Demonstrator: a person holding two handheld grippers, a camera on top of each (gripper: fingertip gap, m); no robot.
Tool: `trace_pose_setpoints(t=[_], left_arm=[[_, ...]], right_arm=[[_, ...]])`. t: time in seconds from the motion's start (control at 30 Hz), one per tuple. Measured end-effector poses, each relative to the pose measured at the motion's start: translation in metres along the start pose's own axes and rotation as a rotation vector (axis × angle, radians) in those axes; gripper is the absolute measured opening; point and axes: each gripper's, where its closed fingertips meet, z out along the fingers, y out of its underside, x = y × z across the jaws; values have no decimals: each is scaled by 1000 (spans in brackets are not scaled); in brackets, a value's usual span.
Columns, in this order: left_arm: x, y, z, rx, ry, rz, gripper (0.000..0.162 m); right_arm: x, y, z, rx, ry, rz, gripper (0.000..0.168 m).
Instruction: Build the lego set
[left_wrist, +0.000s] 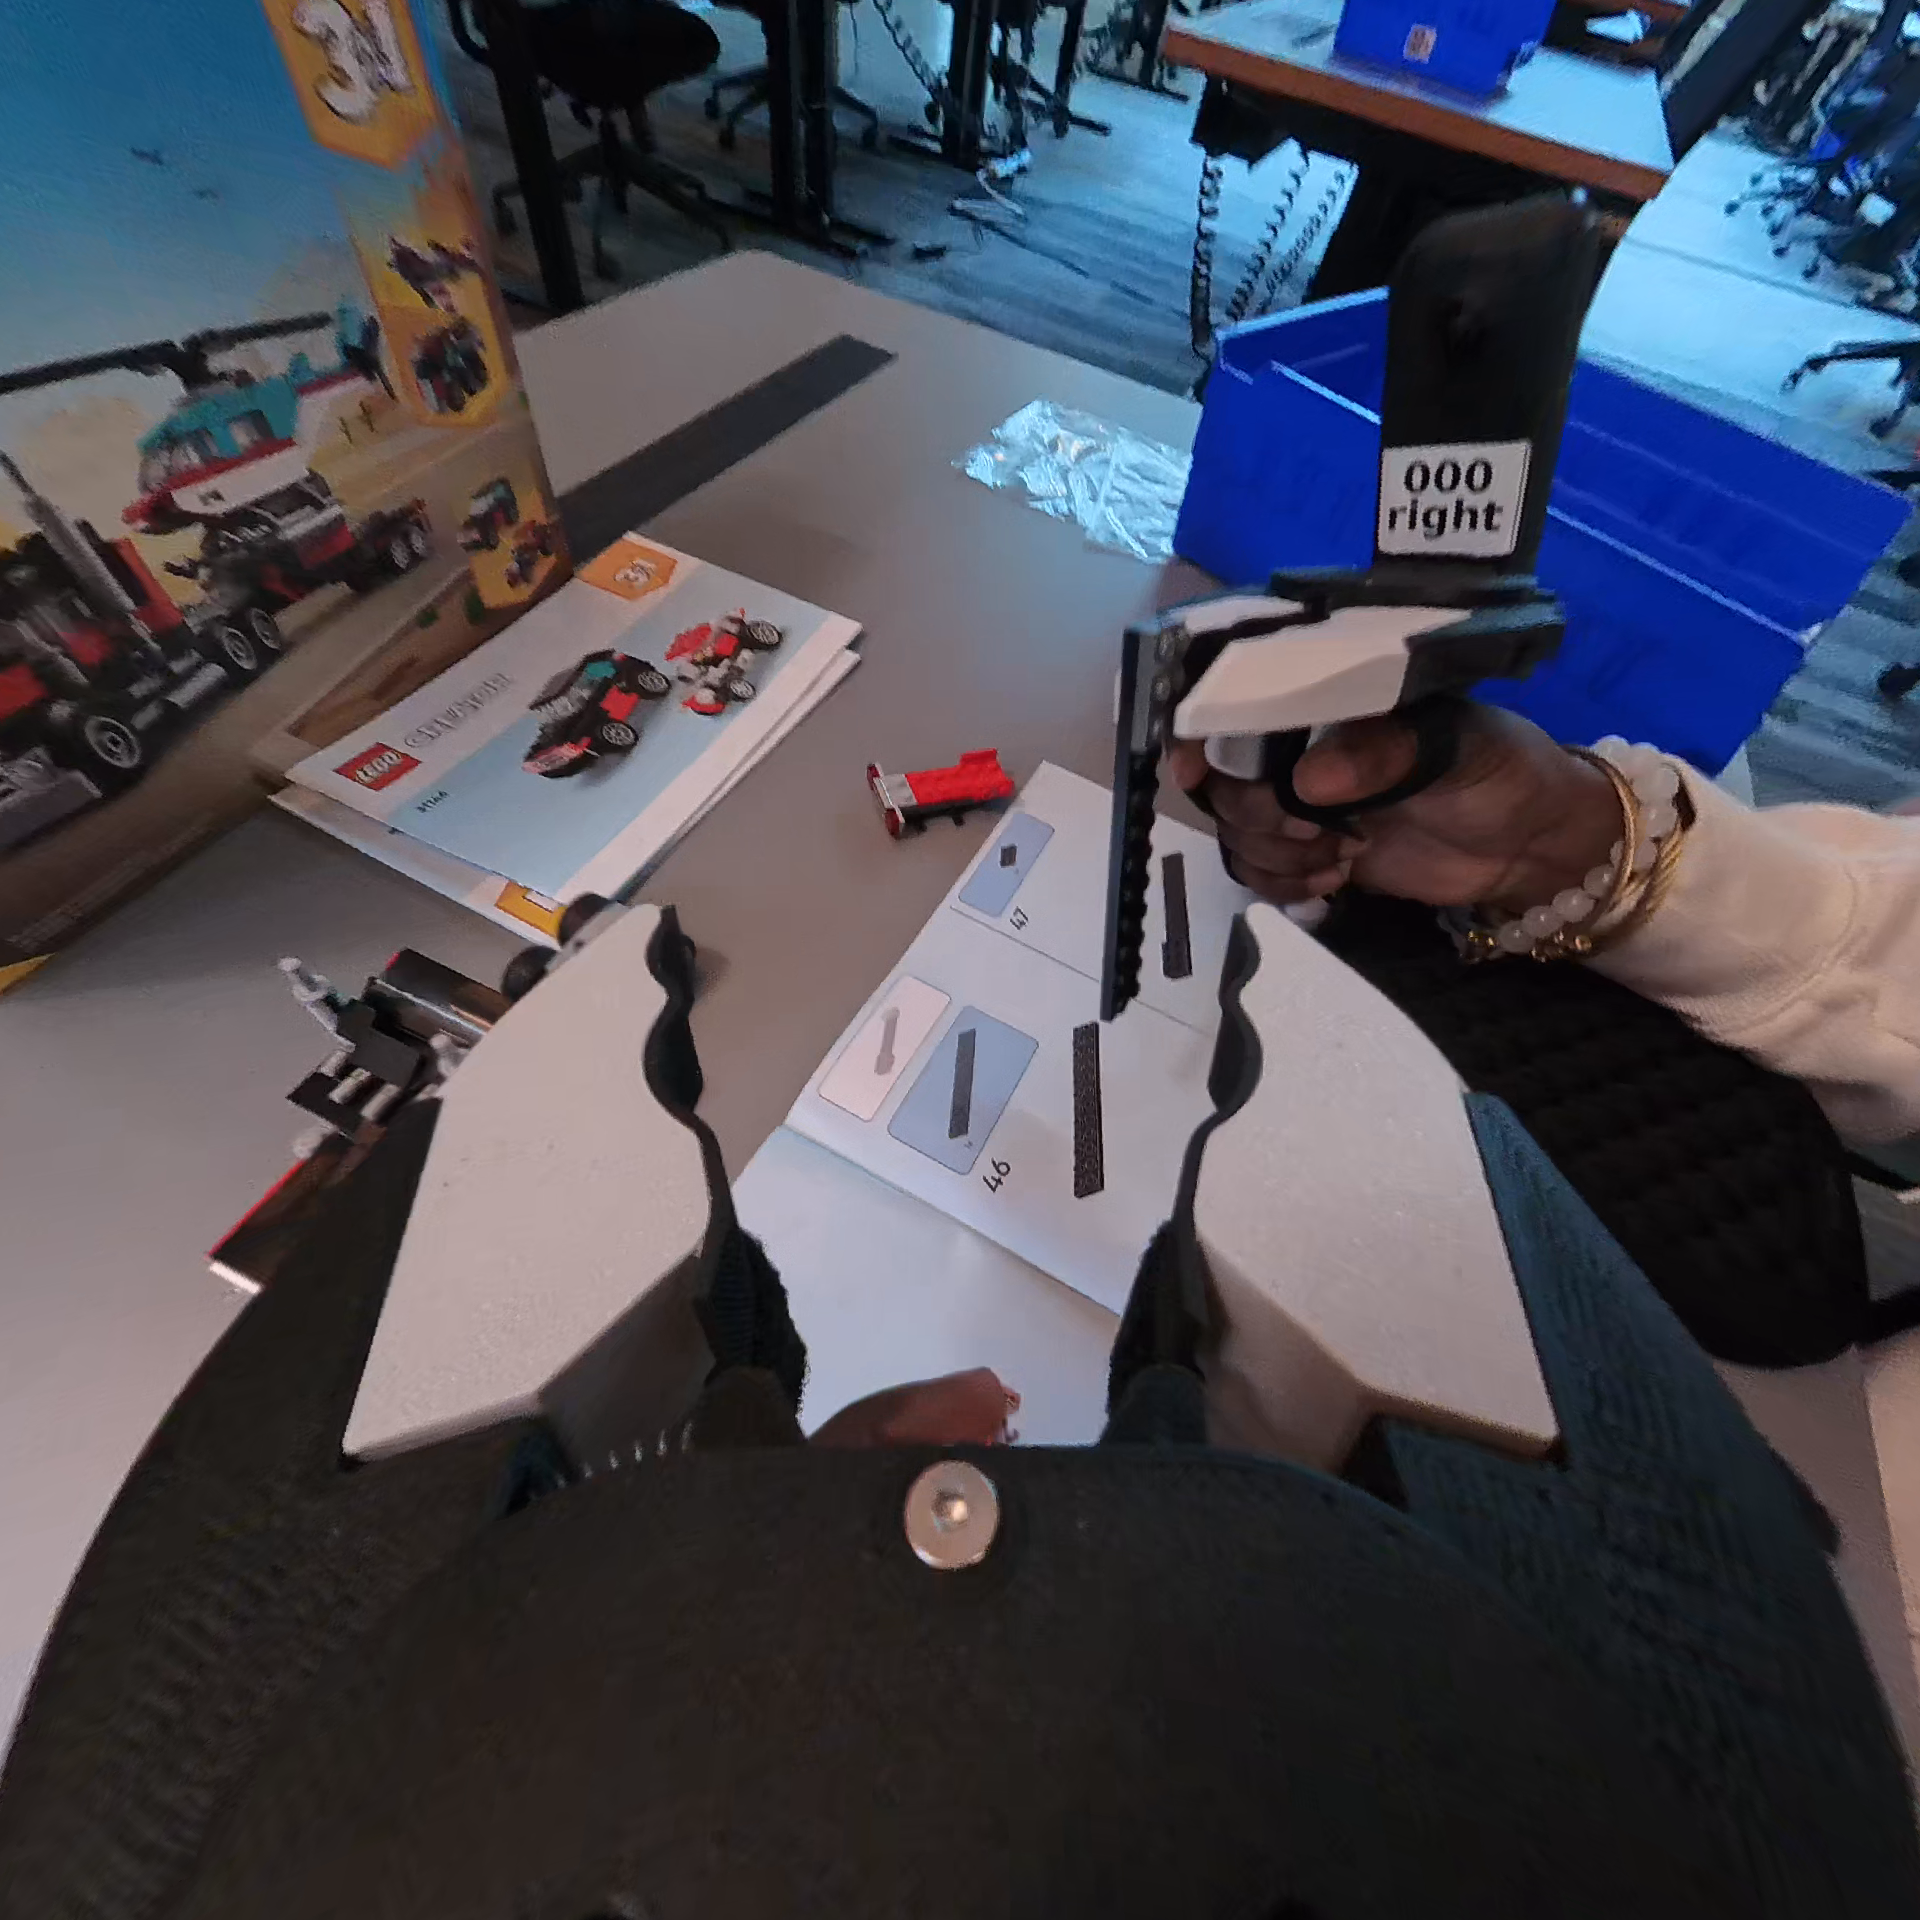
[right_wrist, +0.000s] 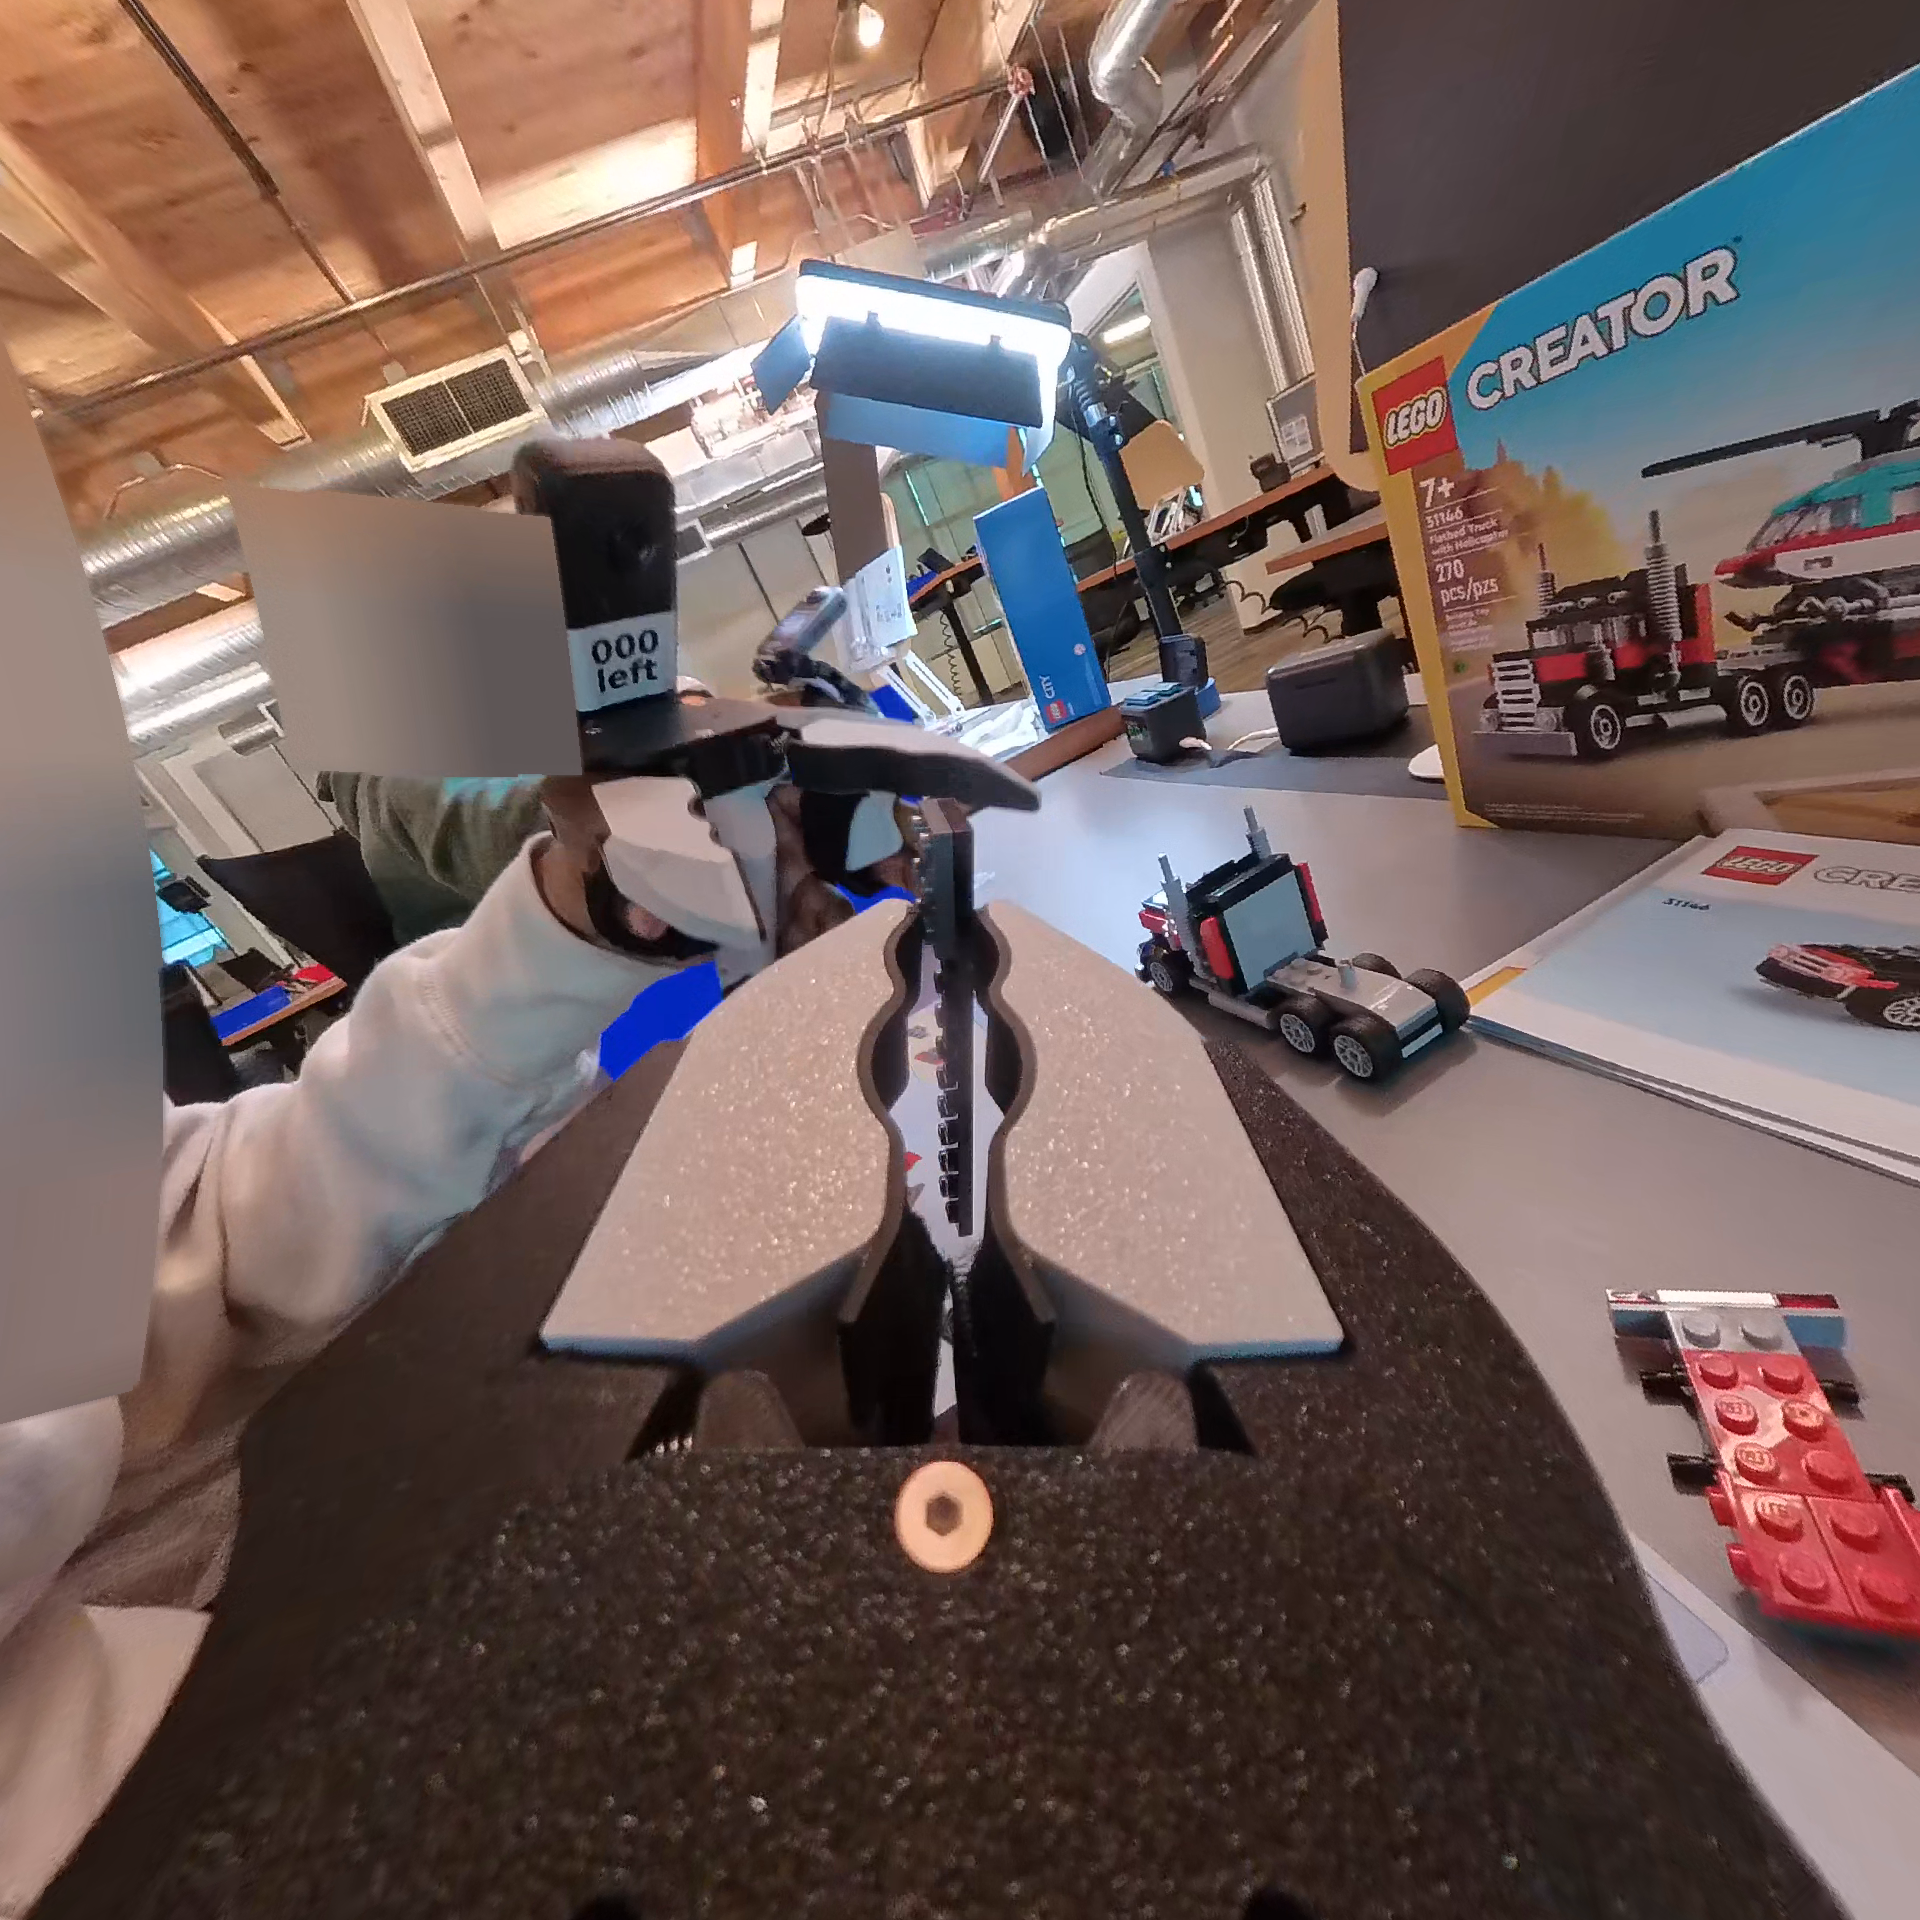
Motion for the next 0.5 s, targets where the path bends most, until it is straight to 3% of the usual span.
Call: trace_pose_setpoints(t=[0.27,0.5], left_arm=[[-2,-41,-18,239,-27,-17,95],[0,-47,-22,285,-33,-9,93]], right_arm=[[4,3,0,-19,31,-29,9],[4,2,0,-20,42,-57,9]])
